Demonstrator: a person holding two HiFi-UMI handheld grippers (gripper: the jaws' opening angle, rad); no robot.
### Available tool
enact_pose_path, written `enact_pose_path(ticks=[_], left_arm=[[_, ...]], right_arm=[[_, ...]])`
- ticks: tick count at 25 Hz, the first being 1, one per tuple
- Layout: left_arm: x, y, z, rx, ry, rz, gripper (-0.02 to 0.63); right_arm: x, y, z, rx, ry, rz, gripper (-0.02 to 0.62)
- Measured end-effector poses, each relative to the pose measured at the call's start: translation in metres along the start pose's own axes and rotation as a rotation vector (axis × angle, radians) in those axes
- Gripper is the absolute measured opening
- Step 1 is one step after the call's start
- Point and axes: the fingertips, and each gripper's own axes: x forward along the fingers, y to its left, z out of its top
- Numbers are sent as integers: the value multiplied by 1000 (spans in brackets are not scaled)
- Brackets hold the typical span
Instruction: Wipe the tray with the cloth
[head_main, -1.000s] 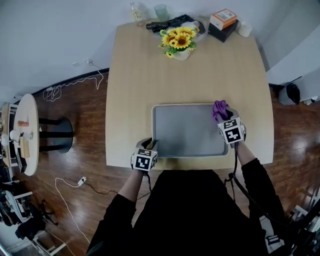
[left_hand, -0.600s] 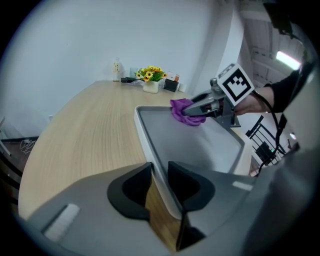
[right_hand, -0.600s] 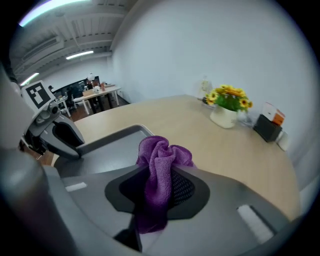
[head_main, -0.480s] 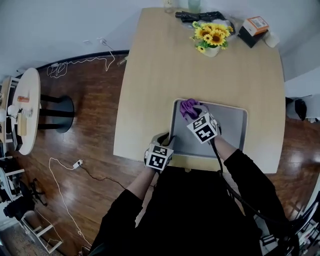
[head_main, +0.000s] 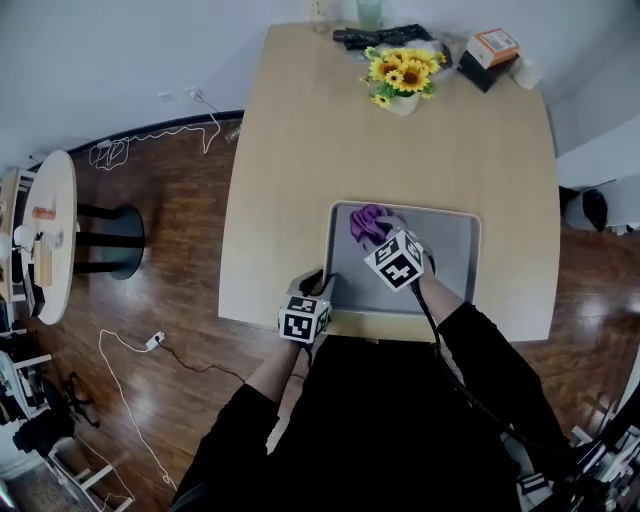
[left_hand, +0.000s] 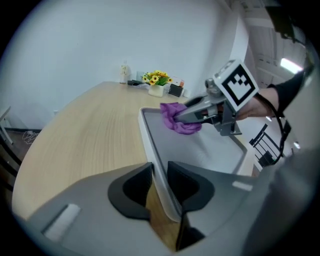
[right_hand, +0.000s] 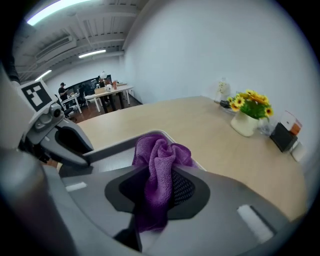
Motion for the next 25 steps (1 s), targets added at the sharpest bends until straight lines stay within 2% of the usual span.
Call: enact_pose_path(ticks=[2, 7, 12, 16, 20, 23, 25], left_arm=[[-3, 1, -1, -22, -2, 25, 81], [0, -4, 1, -20, 28, 82, 78], [2, -6, 0, -32, 75, 115, 74], [4, -8, 2, -54, 90, 122, 74], [5, -8, 1, -27, 86, 124, 72], [3, -8, -1, -41, 62, 101, 72], [4, -10, 0, -35, 48, 77, 72]], right_arm=[[-22, -21, -29, 63, 6, -24, 91], [-84, -88, -110, 196, 12, -134, 91], [-127, -124, -166, 221, 101, -201, 89], [-135, -127, -174, 198, 143, -211, 89], [-129, -126, -173, 193, 168, -258, 89], [-124, -124, -166, 225, 136, -262, 91], [-119, -124, -159, 282, 97, -277, 91]])
